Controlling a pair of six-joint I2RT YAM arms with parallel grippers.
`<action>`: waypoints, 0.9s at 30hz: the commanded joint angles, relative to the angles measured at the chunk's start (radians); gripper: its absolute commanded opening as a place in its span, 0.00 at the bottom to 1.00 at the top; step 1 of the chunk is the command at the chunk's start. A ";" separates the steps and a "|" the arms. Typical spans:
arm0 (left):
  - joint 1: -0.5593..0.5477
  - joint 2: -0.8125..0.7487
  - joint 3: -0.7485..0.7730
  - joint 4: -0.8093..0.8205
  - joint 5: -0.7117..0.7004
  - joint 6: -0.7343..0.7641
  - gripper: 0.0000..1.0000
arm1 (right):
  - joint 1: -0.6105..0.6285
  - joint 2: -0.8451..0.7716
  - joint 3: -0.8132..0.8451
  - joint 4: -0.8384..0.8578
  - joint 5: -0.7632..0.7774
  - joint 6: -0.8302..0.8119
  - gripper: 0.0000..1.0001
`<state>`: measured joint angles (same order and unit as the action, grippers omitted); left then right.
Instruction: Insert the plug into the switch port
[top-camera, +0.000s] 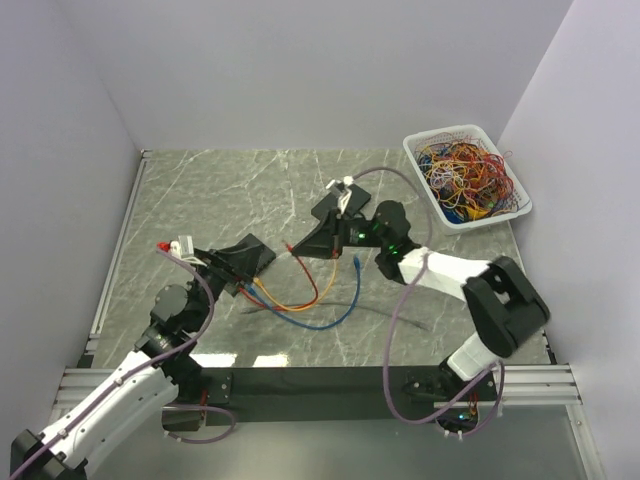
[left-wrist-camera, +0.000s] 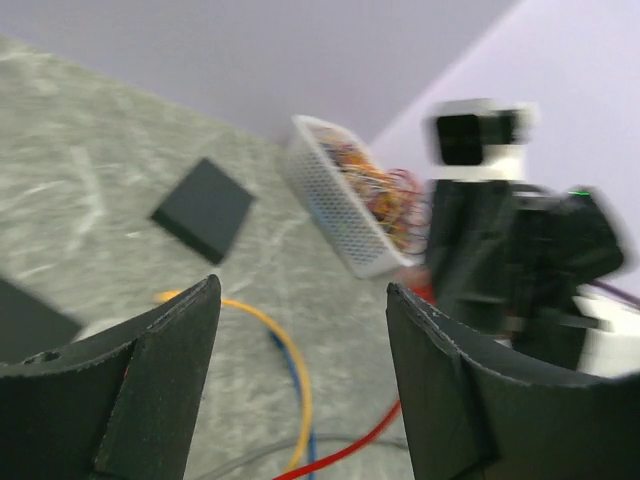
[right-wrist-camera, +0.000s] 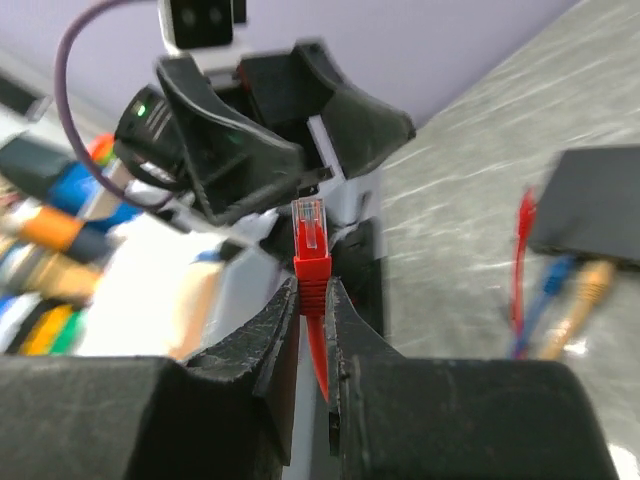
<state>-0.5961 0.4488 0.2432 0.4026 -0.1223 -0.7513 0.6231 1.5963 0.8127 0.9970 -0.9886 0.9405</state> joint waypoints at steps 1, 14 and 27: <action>0.013 0.019 0.042 -0.162 -0.157 0.040 0.73 | -0.039 -0.154 0.022 -0.252 0.114 -0.193 0.00; 0.232 0.237 0.002 -0.062 0.041 -0.028 0.68 | -0.164 -0.550 0.172 -0.935 0.432 -0.516 0.00; 0.325 0.511 -0.047 0.154 0.151 -0.051 0.64 | -0.168 -0.667 0.450 -1.250 0.916 -0.680 0.00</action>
<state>-0.2821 0.9310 0.1997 0.4385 -0.0223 -0.7841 0.4572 0.9810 1.1828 -0.1925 -0.2508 0.3347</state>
